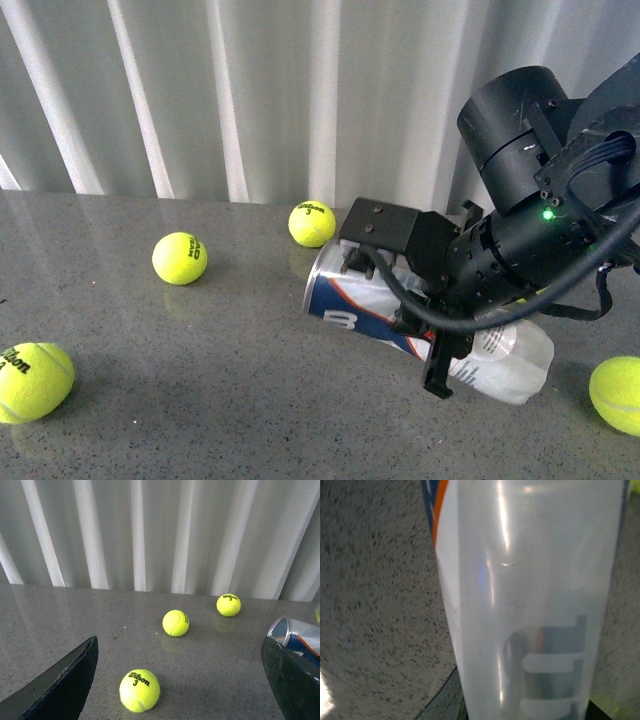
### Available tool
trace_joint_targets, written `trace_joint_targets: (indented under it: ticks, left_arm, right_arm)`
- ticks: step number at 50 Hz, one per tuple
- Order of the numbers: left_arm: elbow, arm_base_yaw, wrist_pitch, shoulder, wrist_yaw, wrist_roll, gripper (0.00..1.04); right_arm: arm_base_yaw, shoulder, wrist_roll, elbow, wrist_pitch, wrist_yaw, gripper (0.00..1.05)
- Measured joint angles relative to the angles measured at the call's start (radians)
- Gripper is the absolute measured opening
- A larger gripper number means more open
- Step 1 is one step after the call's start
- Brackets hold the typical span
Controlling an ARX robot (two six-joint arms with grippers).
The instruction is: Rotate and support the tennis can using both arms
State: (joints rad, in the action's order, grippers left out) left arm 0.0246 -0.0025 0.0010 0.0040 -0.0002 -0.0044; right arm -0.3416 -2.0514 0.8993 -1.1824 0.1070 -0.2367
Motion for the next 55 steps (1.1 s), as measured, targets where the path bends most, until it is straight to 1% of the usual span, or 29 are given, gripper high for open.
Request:
trace_joint_targets:
  ticks: [1,2,3,5,6,7,13,19,29,31,32,33,35,38,40,41,43,44,45,46,49,50,54,55]
  left_arm:
    - [0.000,0.000,0.000,0.000,0.000,0.000,0.98]
    - [0.000,0.000,0.000,0.000,0.000,0.000,0.98]
    - [0.000,0.000,0.000,0.000,0.000,0.000,0.98]
    - [0.000,0.000,0.000,0.000,0.000,0.000,0.98]
    - [0.000,0.000,0.000,0.000,0.000,0.000,0.98]
    - [0.000,0.000,0.000,0.000,0.000,0.000,0.98]
    - [0.000,0.000,0.000,0.000,0.000,0.000,0.98]
    - [0.000,0.000,0.000,0.000,0.000,0.000,0.98]
    - [0.000,0.000,0.000,0.000,0.000,0.000,0.98]
    - [0.000,0.000,0.000,0.000,0.000,0.000,0.98]
    - [0.000,0.000,0.000,0.000,0.000,0.000,0.98]
    - [0.000,0.000,0.000,0.000,0.000,0.000,0.98]
    - [0.000,0.000,0.000,0.000,0.000,0.000,0.98]
    - [0.000,0.000,0.000,0.000,0.000,0.000,0.98]
    - [0.000,0.000,0.000,0.000,0.000,0.000,0.98]
    - [0.000,0.000,0.000,0.000,0.000,0.000,0.98]
    - [0.000,0.000,0.000,0.000,0.000,0.000,0.98]
    - [0.000,0.000,0.000,0.000,0.000,0.000,0.98]
    - [0.000,0.000,0.000,0.000,0.000,0.000,0.98]
    - [0.000,0.000,0.000,0.000,0.000,0.000,0.98]
    - [0.000,0.000,0.000,0.000,0.000,0.000,0.98]
    - [0.000,0.000,0.000,0.000,0.000,0.000,0.98]
    - [0.000,0.000,0.000,0.000,0.000,0.000,0.98]
    - [0.000,0.000,0.000,0.000,0.000,0.000,0.98]
  right_arm:
    - [-0.004,-0.001,0.060,0.000,-0.001,0.005,0.21]
    - [-0.007,-0.002,0.075,0.000,-0.003,0.007,0.20]
    - [-0.012,-0.004,0.146,0.000,-0.008,0.010,0.19]
    - [-0.019,-0.011,0.223,-0.003,-0.014,0.010,0.18]
    - [-0.022,-0.013,0.235,-0.005,-0.015,0.010,0.17]
    - [-0.027,-0.021,0.303,-0.011,-0.021,0.009,0.16]
    - [-0.051,-0.072,0.446,-0.063,-0.029,0.003,0.12]
    - [-0.074,-0.146,0.459,-0.129,-0.024,0.005,0.10]
    - [-0.078,-0.187,0.428,-0.137,-0.045,0.008,0.08]
    - [-0.077,-0.187,0.425,-0.134,-0.044,0.005,0.16]
    - [-0.077,-0.187,0.423,-0.133,-0.045,0.003,0.18]
    - [-0.076,-0.187,0.421,-0.125,-0.052,0.000,0.24]
    - [-0.074,-0.187,0.410,-0.114,-0.055,-0.004,0.32]
    - [-0.071,-0.187,0.397,-0.103,-0.056,-0.019,0.39]
    - [-0.069,-0.187,0.378,-0.095,-0.063,-0.028,0.46]
    - [-0.069,-0.185,0.362,-0.090,-0.066,-0.034,0.51]
    - [-0.066,-0.183,0.336,-0.088,-0.064,-0.050,0.58]
    - [-0.066,-0.181,0.328,-0.087,-0.063,-0.053,0.60]
    - [-0.064,-0.179,0.311,-0.087,-0.061,-0.059,0.64]
    - [-0.063,-0.171,0.285,-0.085,-0.059,-0.070,0.70]
    - [-0.060,-0.151,0.226,-0.085,-0.047,-0.105,0.79]
    - [-0.058,-0.135,0.195,-0.082,-0.044,-0.120,0.86]
    - [-0.056,-0.098,0.136,-0.071,-0.047,-0.145,0.98]
    - [-0.056,-0.094,0.132,-0.069,-0.047,-0.147,0.99]
